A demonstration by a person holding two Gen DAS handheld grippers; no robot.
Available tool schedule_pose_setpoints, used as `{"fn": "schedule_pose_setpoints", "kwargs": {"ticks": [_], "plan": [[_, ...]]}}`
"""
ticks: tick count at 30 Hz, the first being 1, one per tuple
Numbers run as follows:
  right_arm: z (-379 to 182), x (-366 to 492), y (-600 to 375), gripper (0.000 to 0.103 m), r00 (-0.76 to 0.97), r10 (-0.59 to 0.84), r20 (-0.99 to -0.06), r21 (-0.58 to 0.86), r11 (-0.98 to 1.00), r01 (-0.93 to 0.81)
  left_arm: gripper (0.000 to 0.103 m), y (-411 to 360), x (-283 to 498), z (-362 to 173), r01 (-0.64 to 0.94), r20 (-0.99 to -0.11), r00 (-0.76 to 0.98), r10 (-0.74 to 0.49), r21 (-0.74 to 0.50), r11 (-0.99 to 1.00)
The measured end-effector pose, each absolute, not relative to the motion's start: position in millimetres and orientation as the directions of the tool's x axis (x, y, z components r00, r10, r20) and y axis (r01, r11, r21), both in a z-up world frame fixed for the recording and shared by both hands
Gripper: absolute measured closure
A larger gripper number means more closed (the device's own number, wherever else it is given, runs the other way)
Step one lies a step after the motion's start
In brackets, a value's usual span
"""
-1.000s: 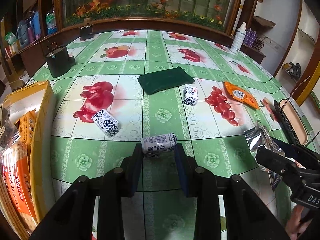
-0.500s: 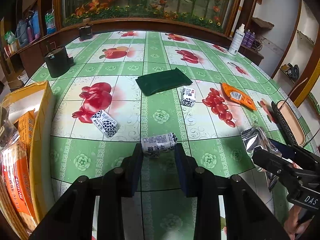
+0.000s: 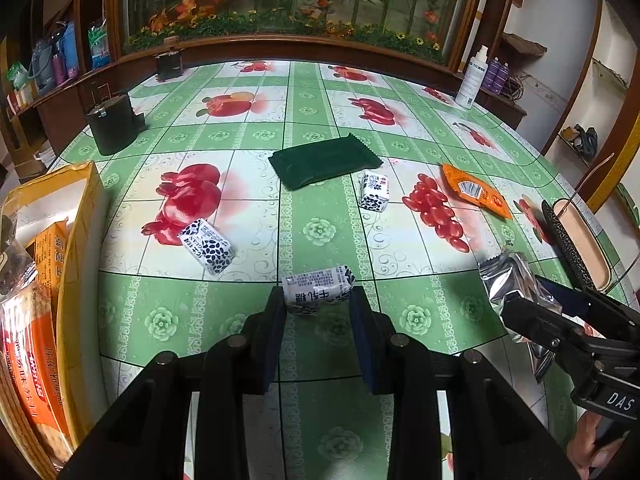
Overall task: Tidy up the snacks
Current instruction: 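Lift the candy and foil bag off the table with both grippers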
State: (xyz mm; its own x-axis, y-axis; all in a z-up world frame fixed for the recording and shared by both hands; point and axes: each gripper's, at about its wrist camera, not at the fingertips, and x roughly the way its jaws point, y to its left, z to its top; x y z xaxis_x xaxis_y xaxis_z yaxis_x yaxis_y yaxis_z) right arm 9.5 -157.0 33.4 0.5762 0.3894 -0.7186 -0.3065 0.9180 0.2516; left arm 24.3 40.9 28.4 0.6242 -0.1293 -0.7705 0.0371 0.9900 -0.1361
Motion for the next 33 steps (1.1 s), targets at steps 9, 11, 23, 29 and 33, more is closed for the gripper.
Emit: {"fn": "schedule_pose_setpoints", "kwargs": {"ticks": [9, 11, 23, 29, 33], "plan": [[33.2, 9.9, -157.4, 0.039, 0.575, 0.389, -0.719, 0.252, 0.918, -0.306, 0.072, 40.3, 24.0, 28.3, 0.037, -0.770, 0.624, -0.129, -0.136, 0.990], [33.2, 9.9, -157.4, 0.039, 0.575, 0.389, -0.719, 0.252, 0.918, -0.306, 0.072, 41.0, 23.9, 28.5, 0.037, -0.769, 0.625, -0.130, -0.137, 0.990], [35.4, 9.9, -159.5, 0.039, 0.584, 0.391, -0.712, 0.257, 0.918, -0.301, 0.072, 40.1, 21.4, 35.4, 0.040, -0.754, 0.641, -0.141, -0.151, 0.988], [39.8, 6.0, -154.9, 0.039, 0.615, 0.368, -0.698, 0.229, 0.928, -0.296, 0.072, 50.1, 11.1, 45.3, 0.032, -0.728, 0.664, -0.171, -0.201, 0.979], [44.8, 1.3, -146.7, 0.039, 0.629, 0.374, -0.681, 0.223, 0.925, -0.308, 0.072, 58.0, -5.7, 54.5, 0.027, -0.707, 0.684, -0.181, -0.223, 0.974]]}}
